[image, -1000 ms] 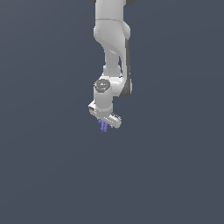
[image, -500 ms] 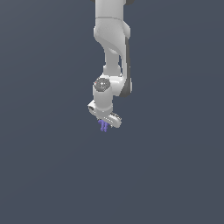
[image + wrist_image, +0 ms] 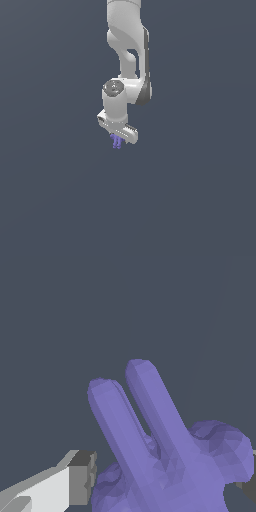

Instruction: Pick up the object and move it to a goal position.

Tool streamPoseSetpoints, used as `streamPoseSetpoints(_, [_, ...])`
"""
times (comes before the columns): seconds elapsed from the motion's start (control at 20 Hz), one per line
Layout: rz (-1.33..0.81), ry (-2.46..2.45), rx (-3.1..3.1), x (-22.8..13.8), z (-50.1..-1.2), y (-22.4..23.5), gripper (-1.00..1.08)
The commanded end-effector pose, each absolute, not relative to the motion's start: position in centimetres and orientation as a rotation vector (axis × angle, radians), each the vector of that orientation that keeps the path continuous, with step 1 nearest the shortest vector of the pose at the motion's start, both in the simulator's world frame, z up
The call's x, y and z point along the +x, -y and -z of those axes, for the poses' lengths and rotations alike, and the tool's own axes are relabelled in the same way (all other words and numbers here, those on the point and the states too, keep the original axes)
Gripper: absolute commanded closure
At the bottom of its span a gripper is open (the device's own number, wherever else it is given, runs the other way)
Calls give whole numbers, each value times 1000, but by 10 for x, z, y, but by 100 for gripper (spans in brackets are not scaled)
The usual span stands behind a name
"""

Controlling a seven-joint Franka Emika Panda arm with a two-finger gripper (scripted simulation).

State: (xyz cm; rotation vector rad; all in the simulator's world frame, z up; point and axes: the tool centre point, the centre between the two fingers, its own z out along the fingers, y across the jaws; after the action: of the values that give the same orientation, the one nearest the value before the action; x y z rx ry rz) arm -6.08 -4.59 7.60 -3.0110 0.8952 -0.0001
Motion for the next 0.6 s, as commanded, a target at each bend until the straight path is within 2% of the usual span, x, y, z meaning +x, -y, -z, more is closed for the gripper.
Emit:
streamPoseSetpoints(0.0, [1,-896,-3011,-54,-96,48,108])
streamPoseSetpoints(0.55, [1,-897,-3012,-15,-203,58,108])
